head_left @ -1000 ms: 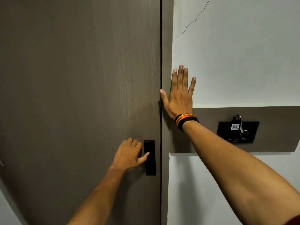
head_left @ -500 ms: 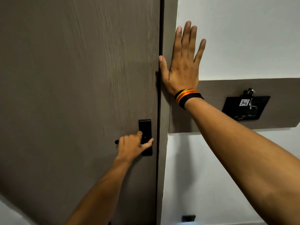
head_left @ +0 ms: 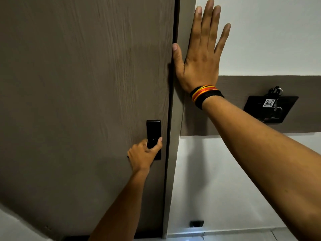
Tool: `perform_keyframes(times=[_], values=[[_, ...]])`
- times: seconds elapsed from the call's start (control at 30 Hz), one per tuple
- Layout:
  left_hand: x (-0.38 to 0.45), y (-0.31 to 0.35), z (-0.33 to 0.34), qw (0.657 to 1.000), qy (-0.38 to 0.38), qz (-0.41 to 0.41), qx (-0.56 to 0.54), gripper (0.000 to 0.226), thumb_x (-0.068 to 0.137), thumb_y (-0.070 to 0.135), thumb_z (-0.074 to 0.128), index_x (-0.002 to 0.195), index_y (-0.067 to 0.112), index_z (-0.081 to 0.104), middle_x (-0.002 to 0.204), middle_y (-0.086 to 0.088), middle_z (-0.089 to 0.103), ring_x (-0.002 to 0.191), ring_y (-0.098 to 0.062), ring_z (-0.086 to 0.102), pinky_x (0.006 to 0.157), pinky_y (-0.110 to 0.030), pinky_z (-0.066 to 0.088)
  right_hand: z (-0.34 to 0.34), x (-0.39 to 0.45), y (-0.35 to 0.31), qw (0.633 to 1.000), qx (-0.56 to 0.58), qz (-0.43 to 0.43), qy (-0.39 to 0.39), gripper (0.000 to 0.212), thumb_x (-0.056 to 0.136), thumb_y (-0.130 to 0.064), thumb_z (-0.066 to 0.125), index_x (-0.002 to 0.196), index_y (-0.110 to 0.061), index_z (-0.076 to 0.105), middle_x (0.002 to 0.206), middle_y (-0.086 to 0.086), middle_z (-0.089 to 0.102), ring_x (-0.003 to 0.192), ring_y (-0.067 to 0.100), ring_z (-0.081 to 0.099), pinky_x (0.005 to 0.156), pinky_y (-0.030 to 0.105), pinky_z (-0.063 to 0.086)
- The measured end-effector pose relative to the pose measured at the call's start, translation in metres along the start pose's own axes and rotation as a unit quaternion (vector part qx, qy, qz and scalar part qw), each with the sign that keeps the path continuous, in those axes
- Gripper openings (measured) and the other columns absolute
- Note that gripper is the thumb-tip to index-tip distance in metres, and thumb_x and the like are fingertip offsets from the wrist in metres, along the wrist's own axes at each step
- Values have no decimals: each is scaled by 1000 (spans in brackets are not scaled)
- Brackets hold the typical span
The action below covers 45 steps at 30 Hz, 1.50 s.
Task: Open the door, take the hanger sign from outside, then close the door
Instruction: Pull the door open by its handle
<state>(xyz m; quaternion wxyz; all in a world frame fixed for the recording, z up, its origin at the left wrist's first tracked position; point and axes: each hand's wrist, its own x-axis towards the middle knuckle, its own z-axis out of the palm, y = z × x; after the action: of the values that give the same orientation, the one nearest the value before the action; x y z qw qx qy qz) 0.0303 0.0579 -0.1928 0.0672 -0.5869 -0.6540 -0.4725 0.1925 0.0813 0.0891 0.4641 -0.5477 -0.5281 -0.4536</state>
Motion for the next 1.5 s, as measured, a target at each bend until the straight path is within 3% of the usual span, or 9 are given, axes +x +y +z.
perform_keyframes(times=[0.13,0.37,0.53,0.67,0.83,1.17,1.33,1.4,1.5], values=[[-11,8,6,995,4,-76,-63,81,81,81,50,88,7,84,42,-2,62,44,-3,44,57,-9,26,1,-2,1,1000,2,-1,7,80,106,-57,40,159,2,39,165,32,36,154,48,32,123,71,16],[-29,5,2,984,-21,-137,-110,99,77,90,43,84,-1,80,55,-11,68,59,-30,70,78,-41,61,-3,-2,-2,1000,3,3,-23,82,106,-61,33,161,-1,36,167,29,34,156,46,29,124,70,13],[-49,-1,-21,983,-46,-125,-124,108,76,97,35,86,-1,77,54,-11,62,60,-31,66,64,-42,61,-5,-4,-2,1000,28,-2,-1,85,107,-63,19,159,1,40,165,31,38,154,48,34,121,73,17],[-60,2,-48,990,-30,-56,-127,73,84,89,42,51,25,46,42,14,28,35,-7,33,43,-21,29,-5,-4,2,998,63,-14,-14,93,104,-66,7,161,1,37,166,30,36,155,48,31,122,73,15],[-66,-8,-75,998,-22,31,-45,67,79,69,59,60,6,69,40,6,37,32,-21,42,43,-28,38,-8,-4,6,996,79,-25,-36,71,111,-50,28,163,-2,34,168,28,33,157,45,29,124,72,16],[-97,-32,-151,980,-12,196,15,73,91,70,53,51,9,59,44,-2,55,37,-18,53,39,-24,43,-29,-5,10,981,160,-30,-105,69,108,-41,37,166,-6,28,172,25,25,160,43,21,126,68,11],[-111,-34,-199,969,-32,242,26,77,94,73,47,49,11,54,43,0,52,37,-19,53,41,-28,47,-76,-88,4,875,466,-37,-126,35,105,-17,57,138,-6,62,141,16,66,136,32,57,123,67,27],[-117,-36,-213,968,-44,243,46,77,94,74,46,51,11,55,44,0,53,38,-20,54,44,-28,49,-102,-149,10,795,541,-49,-271,27,107,-22,59,132,-14,66,131,9,71,121,24,64,110,58,47],[-130,-41,-233,967,-48,237,76,76,94,75,42,55,12,55,48,0,53,42,-21,54,50,-27,49,-137,-230,15,619,567,-21,-543,34,104,-37,65,137,-35,61,138,-5,65,119,18,65,92,32,57]])
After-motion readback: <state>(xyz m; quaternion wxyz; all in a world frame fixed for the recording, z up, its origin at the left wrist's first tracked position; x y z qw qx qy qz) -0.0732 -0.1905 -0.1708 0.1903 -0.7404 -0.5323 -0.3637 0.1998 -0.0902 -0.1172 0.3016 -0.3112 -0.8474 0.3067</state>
